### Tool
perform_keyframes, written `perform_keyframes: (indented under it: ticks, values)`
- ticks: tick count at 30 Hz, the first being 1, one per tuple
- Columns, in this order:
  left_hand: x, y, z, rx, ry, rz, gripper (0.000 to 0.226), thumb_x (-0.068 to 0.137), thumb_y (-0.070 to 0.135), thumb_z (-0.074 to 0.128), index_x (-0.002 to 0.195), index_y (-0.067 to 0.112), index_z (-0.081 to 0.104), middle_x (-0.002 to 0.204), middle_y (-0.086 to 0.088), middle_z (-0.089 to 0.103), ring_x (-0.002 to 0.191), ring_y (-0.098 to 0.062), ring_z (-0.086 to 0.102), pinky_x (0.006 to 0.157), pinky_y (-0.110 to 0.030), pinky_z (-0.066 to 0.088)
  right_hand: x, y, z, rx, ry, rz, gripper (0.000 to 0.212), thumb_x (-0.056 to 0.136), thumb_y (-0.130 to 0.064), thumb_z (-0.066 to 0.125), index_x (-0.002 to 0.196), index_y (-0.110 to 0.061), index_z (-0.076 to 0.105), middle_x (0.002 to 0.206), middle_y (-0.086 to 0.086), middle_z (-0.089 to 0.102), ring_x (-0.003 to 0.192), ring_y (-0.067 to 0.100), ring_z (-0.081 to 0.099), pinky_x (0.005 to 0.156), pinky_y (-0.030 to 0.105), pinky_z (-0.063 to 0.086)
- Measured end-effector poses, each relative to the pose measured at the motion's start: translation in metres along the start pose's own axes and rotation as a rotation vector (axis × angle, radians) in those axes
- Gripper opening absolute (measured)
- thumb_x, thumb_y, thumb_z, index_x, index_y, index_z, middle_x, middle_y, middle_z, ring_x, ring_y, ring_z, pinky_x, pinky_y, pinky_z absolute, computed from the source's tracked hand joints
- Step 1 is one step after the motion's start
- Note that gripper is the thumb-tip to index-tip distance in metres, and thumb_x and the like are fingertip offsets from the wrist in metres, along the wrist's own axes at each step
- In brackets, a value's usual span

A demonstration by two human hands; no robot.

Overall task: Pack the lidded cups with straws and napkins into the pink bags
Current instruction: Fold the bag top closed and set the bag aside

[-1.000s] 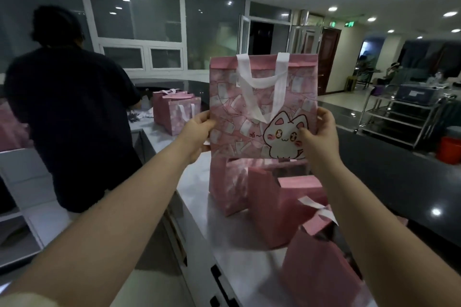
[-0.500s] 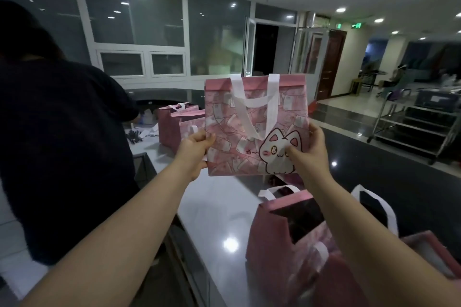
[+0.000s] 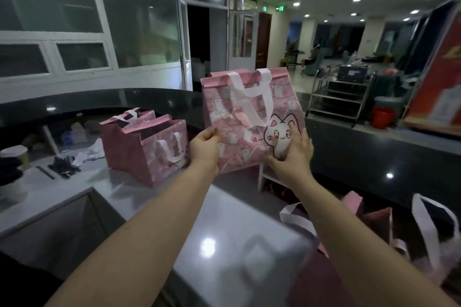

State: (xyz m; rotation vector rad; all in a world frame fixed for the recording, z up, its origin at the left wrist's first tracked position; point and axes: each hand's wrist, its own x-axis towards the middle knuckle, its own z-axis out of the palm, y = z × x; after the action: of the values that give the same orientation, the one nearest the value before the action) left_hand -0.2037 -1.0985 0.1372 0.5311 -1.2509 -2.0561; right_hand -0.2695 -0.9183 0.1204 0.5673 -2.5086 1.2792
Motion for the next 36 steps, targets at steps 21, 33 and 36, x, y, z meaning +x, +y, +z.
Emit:
perform_keyframes:
  ticks: [21,33,36]
  values:
    - [0.172,-0.135,0.130,0.574,-0.457,0.272,0.027,0.089,0.027,0.070,0.113,0.014,0.071,0.110,0.001,0.060,0.101,-0.011,0.059,0.075,-0.014,0.048,0.176,0.108,0.102,0.500,-0.091,0.256,0.091,0.080,0.001,0.070,0.149,-0.035,0.023,0.155,-0.004,0.018,0.139,0.022,0.032,0.097,0.042,0.052]
    - [0.284,-0.121,0.085,0.682,-0.452,0.333,0.043,0.068,0.049,0.079,0.102,0.050,0.052,0.103,0.014,0.062,0.093,0.000,0.061,0.084,-0.033,0.056,0.207,0.111,0.130,0.425,-0.076,0.375,0.073,0.084,0.003,0.054,0.142,-0.034,0.031,0.113,-0.013,0.055,0.085,-0.005,0.062,0.069,0.017,0.054]
    - [0.297,-0.116,0.095,0.665,-0.467,0.331,0.039,0.062,0.051,0.078,0.092,0.053,0.052,0.098,0.014,0.064,0.088,-0.001,0.064,0.080,-0.037,0.057,0.221,0.101,0.138,0.419,-0.069,0.405,0.069,0.085,-0.005,0.060,0.141,-0.032,0.031,0.105,-0.014,0.058,0.078,-0.004,0.066,0.061,0.015,0.053]
